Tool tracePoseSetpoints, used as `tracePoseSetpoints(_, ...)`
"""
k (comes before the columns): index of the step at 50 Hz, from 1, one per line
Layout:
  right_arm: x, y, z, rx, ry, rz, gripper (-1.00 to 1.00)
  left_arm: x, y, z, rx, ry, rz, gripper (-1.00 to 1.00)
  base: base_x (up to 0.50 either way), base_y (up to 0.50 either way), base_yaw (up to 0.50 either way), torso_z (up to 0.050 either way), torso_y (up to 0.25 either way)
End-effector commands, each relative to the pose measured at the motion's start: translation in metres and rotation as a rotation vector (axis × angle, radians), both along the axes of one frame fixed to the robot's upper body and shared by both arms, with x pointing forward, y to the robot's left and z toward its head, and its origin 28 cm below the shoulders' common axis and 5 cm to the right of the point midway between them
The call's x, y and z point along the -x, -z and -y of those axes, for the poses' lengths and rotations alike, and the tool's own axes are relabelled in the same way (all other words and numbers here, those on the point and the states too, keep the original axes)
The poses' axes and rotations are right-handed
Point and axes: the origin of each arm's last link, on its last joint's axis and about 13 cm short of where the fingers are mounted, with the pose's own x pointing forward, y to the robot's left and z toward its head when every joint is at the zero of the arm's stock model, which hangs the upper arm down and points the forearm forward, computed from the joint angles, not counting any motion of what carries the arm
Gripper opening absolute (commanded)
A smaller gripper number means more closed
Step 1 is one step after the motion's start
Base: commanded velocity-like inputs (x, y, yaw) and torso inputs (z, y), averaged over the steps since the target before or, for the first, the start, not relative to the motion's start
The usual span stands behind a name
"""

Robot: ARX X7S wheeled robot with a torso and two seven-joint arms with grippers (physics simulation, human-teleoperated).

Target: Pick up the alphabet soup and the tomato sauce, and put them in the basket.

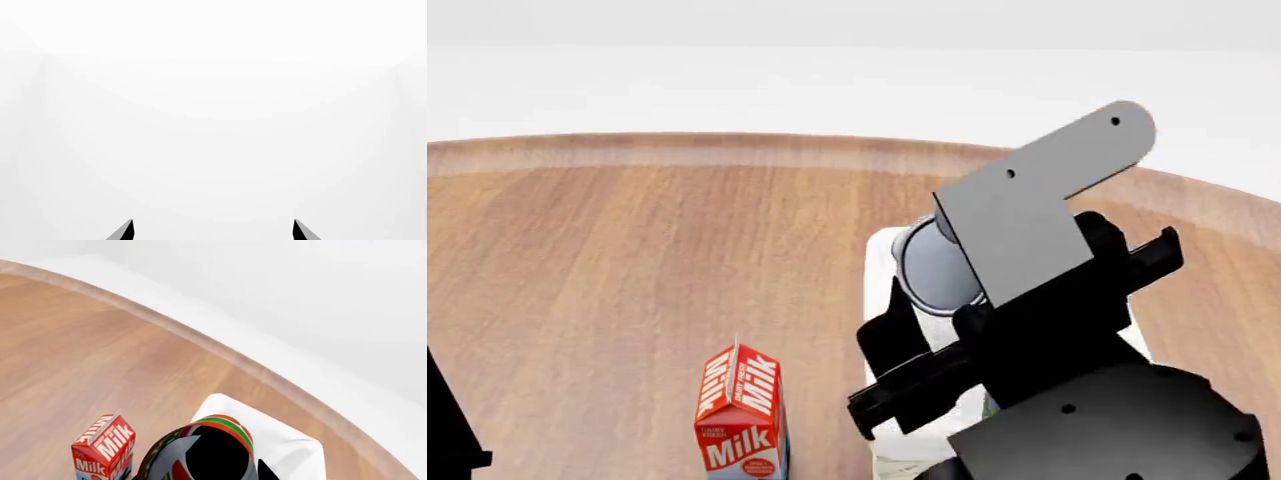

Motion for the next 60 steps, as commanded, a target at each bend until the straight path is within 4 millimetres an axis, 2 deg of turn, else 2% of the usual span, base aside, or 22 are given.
tracePoseSetpoints(1, -0.019, -0.044, 0.014, -0.021, 0.084, 0.069, -1.00, 0.000, 0.000, 0.000, 0.001, 0.001, 0.000, 1.00, 0.00, 0.00, 0.00, 0.000, 0.000)
tracePoseSetpoints(5, -0.033, -0.045, 0.022, -0.025, 0.126, 0.069, -1.00, 0.000, 0.000, 0.000, 0.001, 0.001, 0.000, 1.00, 0.00, 0.00, 0.00, 0.000, 0.000)
tracePoseSetpoints(12, -0.070, -0.038, 0.039, -0.065, 0.199, 0.079, -1.00, 0.001, -0.001, 0.000, 0.000, -0.001, 0.000, 1.00, 0.00, 0.00, 0.00, 0.000, 0.000)
tracePoseSetpoints(17, -0.092, -0.030, 0.042, -0.076, 0.210, 0.080, -1.00, 0.000, -0.001, 0.000, -0.001, 0.000, -0.001, 1.00, 0.00, 0.00, 0.00, 0.000, 0.000)
tracePoseSetpoints(24, -0.132, -0.008, 0.044, -0.105, 0.241, 0.025, -1.00, 0.000, -0.001, 0.000, -0.001, 0.001, 0.000, 1.00, 0.00, 0.00, 0.00, 0.000, 0.001)
tracePoseSetpoints(26, -0.148, 0.001, 0.043, -0.151, 0.265, 0.000, -1.00, 0.000, -0.001, 0.000, -0.002, 0.001, 0.001, 1.00, 0.00, 0.00, 0.00, 0.000, 0.000)
tracePoseSetpoints(30, -0.165, 0.013, 0.040, -0.159, 0.282, -0.020, -1.00, 0.000, -0.001, 0.000, -0.002, 0.002, 0.000, 1.00, 0.00, 0.00, 0.00, 0.000, 0.000)
tracePoseSetpoints(33, -0.178, 0.035, 0.038, -0.179, 0.316, -0.064, -1.00, 0.000, -0.001, 0.000, 0.000, 0.003, 0.000, 1.00, 0.00, 0.00, 0.00, 0.000, 0.000)
tracePoseSetpoints(37, -0.185, 0.053, 0.035, -0.186, 0.338, -0.099, -1.00, 0.000, -0.001, -0.001, 0.001, -0.001, -0.001, 1.00, 0.00, 0.00, 0.00, 0.000, 0.000)
tracePoseSetpoints(42, -0.183, 0.072, 0.031, -0.219, 0.355, -0.139, -1.00, 0.001, -0.001, 0.000, 0.004, 0.001, 0.001, 1.00, 0.00, 0.00, 0.00, 0.000, 0.002)
tracePoseSetpoints(50, -0.180, 0.088, 0.018, -0.281, 0.349, -0.193, -1.00, 0.001, 0.000, 0.000, 0.005, 0.004, 0.000, 1.00, 0.00, 0.00, 0.00, 0.000, 0.000)
tracePoseSetpoints(60, -0.175, 0.107, 0.016, -0.296, 0.377, -0.258, -1.00, 0.001, 0.000, 0.000, 0.006, -0.001, 0.002, 1.00, 0.00, 0.00, 0.00, 0.001, 0.000)
